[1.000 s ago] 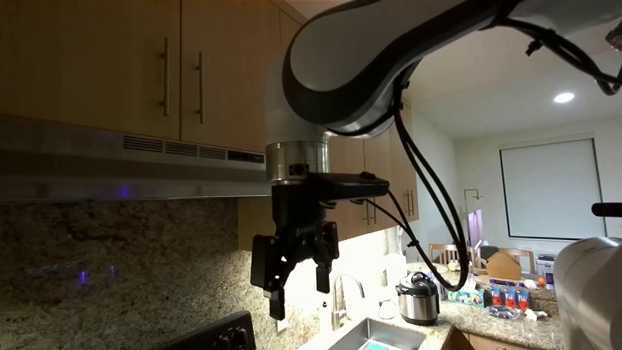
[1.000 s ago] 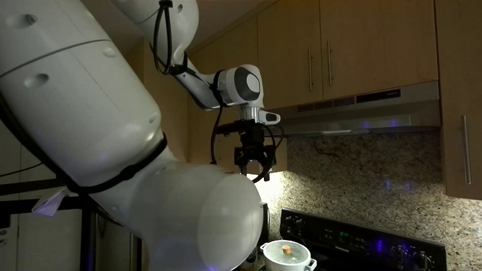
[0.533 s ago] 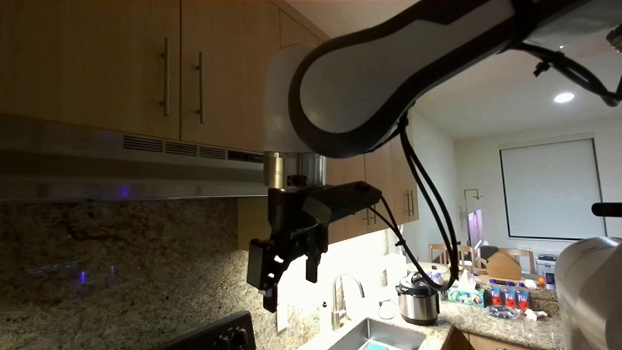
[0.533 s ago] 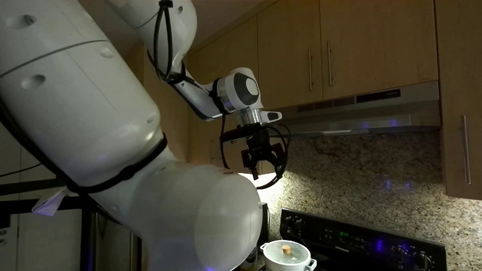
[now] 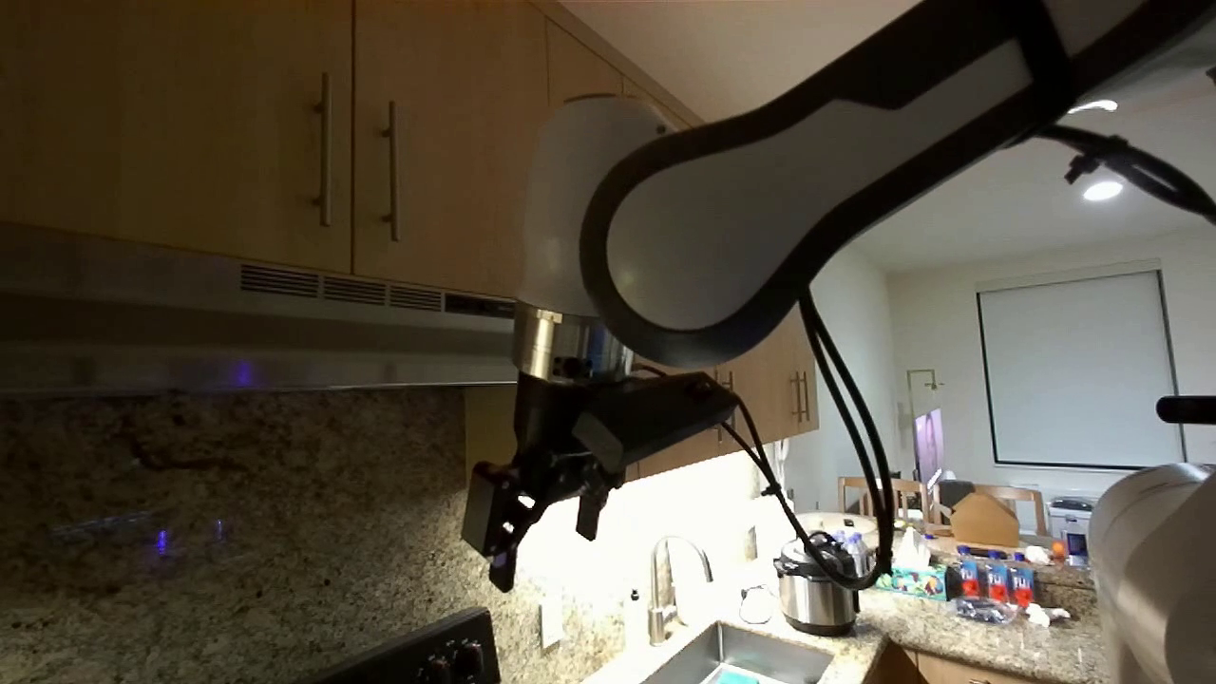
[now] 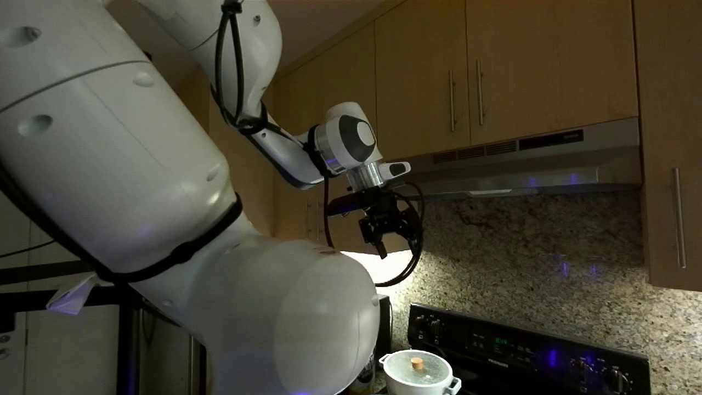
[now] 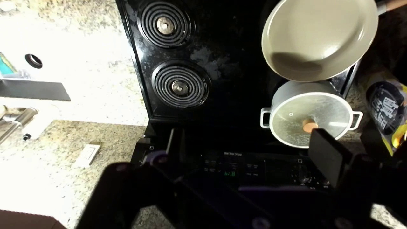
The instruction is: Turn on the light
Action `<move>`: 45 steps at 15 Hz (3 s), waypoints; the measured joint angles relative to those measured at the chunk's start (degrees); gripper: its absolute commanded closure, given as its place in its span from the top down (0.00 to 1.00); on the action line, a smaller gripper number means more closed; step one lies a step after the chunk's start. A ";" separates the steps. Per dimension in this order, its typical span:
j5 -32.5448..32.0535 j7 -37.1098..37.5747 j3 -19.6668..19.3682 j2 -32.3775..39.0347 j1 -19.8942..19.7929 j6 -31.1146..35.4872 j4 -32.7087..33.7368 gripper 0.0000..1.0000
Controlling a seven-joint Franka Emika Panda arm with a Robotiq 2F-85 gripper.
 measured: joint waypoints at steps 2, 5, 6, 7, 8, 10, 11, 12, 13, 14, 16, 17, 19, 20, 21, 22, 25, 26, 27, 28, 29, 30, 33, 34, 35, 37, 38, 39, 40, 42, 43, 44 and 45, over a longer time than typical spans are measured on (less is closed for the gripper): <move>-0.62 0.17 -1.10 -3.30 -0.16 -1.49 0.98 1.00; -0.72 0.17 -2.40 -11.67 -0.39 -7.00 5.32 1.00; -0.72 0.17 -2.38 -14.20 -0.77 -8.40 6.95 1.00; -0.72 0.17 -2.21 -16.18 -1.37 -9.43 8.58 1.00; -0.72 0.17 -2.05 -17.47 -2.14 -10.19 10.06 1.00; -0.54 0.14 -1.95 -18.30 -2.55 -10.52 10.76 1.00; -0.53 0.14 -1.86 -18.20 -2.56 -10.52 10.55 1.00; -0.54 0.14 -1.83 -17.97 -2.56 -10.52 10.36 1.00; -0.53 0.14 -1.83 -17.74 -2.57 -10.51 10.31 1.00; -0.54 0.14 -1.83 -17.65 -2.57 -10.51 10.32 1.00; -0.54 0.14 -1.76 -17.67 -2.69 -10.51 10.33 1.00; -0.54 0.14 -1.67 -17.61 -2.95 -10.37 10.30 1.00; -0.53 0.14 -1.54 -17.04 -3.70 -9.15 10.17 1.00; -0.51 0.14 -1.54 -16.36 -4.10 -7.69 10.15 1.00; -0.51 0.14 -1.54 -15.38 -4.53 -5.60 10.16 1.00; -0.51 0.13 -1.57 -14.23 -4.96 -3.37 10.18 1.00; -0.79 -0.45 -2.08 -10.75 -6.82 3.53 10.63 1.00; -0.97 -1.03 -2.49 -9.71 -7.59 5.37 11.00 1.00; -1.18 -1.91 -3.06 -8.79 -8.34 6.91 11.49 1.00; -1.35 -3.02 -3.86 -7.92 -9.03 8.03 12.16 1.00; -1.46 -4.33 -4.85 -7.11 -9.54 8.94 12.90 1.00; -1.52 -5.75 -6.03 -6.33 -9.86 9.71 13.78 1.00; -1.48 -10.39 -10.10 -3.97 -9.61 12.74 16.70 1.00; -1.23 -12.07 -11.65 -2.95 -8.78 14.07 17.58 1.00; -0.55 -13.83 -13.23 -1.82 -7.49 15.09 18.41 1.00; 0.64 -16.75 -16.05 0.45 -4.33 15.87 19.75 1.00; 0.74 -17.17 -16.77 1.24 -3.40 15.92 20.19 1.00; 0.75 -17.27 -17.03 1.72 -2.98 15.95 20.46 1.00; 0.75 -17.27 -17.05 1.97 -2.81 15.95 20.62 1.00; 0.76 -17.27 -17.02 2.02 -2.76 15.95 20.73 1.00; 0.76 -17.27 -17.02 2.02 -2.80 15.92 20.73 1.00; 0.76 -17.26 -17.03 2.04 -2.84 15.91 20.73 1.00; 0.76 -17.26 -17.03 2.13 -2.91 15.96 20.73 1.00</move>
